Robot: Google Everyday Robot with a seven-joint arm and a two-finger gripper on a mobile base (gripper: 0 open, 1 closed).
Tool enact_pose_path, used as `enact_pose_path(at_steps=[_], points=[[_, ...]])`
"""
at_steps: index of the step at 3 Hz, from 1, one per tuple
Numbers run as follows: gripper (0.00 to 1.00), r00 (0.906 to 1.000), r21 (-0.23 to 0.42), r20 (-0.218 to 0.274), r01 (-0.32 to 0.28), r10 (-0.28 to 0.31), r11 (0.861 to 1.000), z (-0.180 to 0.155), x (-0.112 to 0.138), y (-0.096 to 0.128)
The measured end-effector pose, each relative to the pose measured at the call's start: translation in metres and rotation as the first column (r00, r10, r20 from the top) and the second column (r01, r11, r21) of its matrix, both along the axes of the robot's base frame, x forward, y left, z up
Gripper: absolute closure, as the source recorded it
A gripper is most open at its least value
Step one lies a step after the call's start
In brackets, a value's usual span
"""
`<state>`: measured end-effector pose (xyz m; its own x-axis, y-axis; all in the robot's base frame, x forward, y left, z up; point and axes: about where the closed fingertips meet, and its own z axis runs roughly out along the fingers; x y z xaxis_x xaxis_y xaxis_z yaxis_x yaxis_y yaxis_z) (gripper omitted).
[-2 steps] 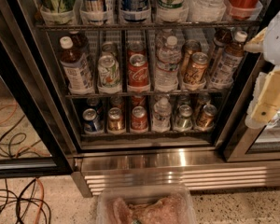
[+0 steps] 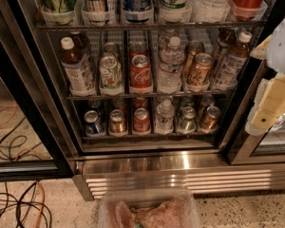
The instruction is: Pick water bottle from middle shelf of fridge
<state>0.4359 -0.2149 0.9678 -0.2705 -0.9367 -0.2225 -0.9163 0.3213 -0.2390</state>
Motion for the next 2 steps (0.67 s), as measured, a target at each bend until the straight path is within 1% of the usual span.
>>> enact_pose_path(at_steps=[1, 2], points=[[0.0, 0.9907, 0.009, -0.07, 0.117, -0.117, 0.993, -0.019, 0.003, -0.006], [0.0, 0.9659, 0.016, -0.14, 0.222, -0.218, 0.975, -0.033, 0.004, -0.01]])
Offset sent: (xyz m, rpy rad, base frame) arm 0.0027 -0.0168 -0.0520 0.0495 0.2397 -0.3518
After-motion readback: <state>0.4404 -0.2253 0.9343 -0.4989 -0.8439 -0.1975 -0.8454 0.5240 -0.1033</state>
